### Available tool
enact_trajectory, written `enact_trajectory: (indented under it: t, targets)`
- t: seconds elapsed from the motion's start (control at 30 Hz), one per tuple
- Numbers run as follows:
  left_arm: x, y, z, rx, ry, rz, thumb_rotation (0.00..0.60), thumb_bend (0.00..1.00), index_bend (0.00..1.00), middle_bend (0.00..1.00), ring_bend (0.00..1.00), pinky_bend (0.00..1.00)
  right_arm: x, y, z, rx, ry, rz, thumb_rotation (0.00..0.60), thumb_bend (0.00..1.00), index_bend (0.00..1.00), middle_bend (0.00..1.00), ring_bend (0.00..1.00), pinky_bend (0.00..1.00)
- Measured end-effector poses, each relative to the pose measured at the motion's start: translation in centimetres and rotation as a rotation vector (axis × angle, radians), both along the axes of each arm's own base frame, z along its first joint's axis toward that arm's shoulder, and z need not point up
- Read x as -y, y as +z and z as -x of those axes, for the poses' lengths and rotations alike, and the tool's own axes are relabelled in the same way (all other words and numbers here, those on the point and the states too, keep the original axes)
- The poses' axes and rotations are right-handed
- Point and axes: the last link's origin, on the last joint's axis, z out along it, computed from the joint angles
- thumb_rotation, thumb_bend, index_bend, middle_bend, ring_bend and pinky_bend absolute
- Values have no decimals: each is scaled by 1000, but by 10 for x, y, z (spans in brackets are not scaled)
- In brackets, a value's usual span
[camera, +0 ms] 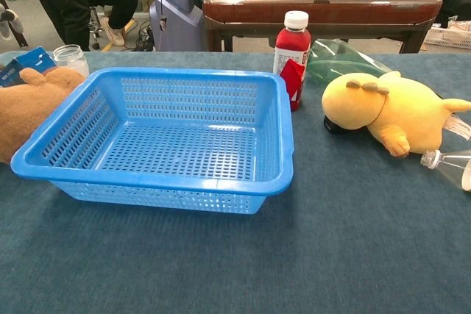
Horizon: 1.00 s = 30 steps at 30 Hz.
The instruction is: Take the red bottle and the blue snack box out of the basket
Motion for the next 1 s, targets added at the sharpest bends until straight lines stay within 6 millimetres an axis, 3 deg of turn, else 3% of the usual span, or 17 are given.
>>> enact_trajectory:
  t: [0.27, 0.57, 0.73, 1.0]
  targets:
    - [24, 6, -31, 165, -114, -22, 600, 243, 210, 245, 221, 257, -3, 1, 0, -16, -1, 2, 600, 198, 21, 192, 130, 275]
    - [69, 21, -57, 296, -264, -20, 600, 243, 217, 245, 221, 258, -17, 3, 11, -87, -31, 8, 600, 313, 32, 195, 130, 275]
    - [99, 30, -55, 320, -297, -22, 600, 243, 218, 245, 222, 258, -27, 1, 21, -138, -51, -4, 600, 341, 62, 200, 130, 275]
    - [147, 37, -36, 333, -255, -39, 600, 242, 218, 244, 222, 258, -48, -2, 36, -265, -63, 3, 600, 343, 108, 233, 146, 275]
